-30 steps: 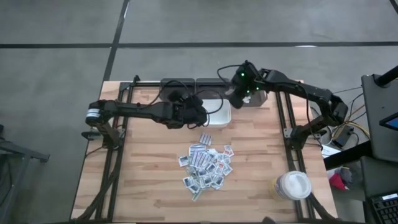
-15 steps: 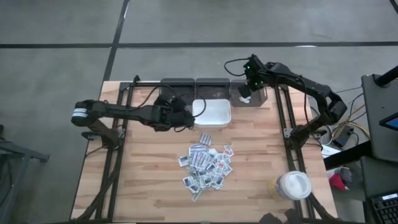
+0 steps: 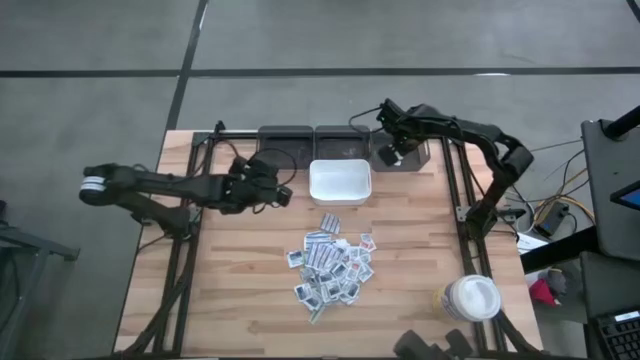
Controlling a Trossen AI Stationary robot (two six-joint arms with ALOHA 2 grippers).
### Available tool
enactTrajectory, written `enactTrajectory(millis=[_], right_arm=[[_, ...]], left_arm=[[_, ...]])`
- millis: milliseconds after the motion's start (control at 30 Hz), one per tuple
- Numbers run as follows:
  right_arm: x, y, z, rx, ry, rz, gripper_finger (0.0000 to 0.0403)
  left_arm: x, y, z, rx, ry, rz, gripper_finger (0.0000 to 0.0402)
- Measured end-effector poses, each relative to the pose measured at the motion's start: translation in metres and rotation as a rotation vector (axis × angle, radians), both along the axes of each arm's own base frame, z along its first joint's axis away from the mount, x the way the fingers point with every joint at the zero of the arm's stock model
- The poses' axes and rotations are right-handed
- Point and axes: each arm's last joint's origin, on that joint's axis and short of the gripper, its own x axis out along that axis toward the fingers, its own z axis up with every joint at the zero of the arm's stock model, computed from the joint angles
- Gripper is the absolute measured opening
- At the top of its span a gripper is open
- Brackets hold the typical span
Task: Pick & Place First Aid Supplies
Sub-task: Put the green bandage pack into the right gray bin, then put the blue alcohol pad into the middle gray bin
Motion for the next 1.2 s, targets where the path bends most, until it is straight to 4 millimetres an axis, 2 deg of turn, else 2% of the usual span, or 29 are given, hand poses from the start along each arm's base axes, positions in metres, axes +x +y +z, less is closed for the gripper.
enactTrajectory(millis=[300, 600, 900, 1067, 1200], right_arm=[[0.004, -0.004, -0.017, 0.040, 0.041, 0.006, 0.0008], [0.005, -0.004, -0.018, 0.051, 0.063, 0.107, 0.0011], [0.005, -0.005, -0.017, 0.050, 0.066, 0.130, 0.0077], [0.004, 0.000, -0.006, 0.111, 0.085, 0.109, 0.0106], [0.001, 0.011, 0.006, 0.164, 0.118, 0.095, 0.0115]], left_arm=[[-0.015, 0.000, -0.013, -0.005, -0.014, 0.007, 0.0000], [-0.016, 0.000, -0.018, -0.010, -0.003, 0.008, 0.0000], [-0.016, 0.000, -0.018, -0.004, 0.009, 0.002, 0.0000], [-0.015, -0.001, -0.018, -0.005, 0.022, -0.019, 0.0000], [-0.014, -0.002, -0.019, -0.046, 0.039, -0.087, 0.0000]])
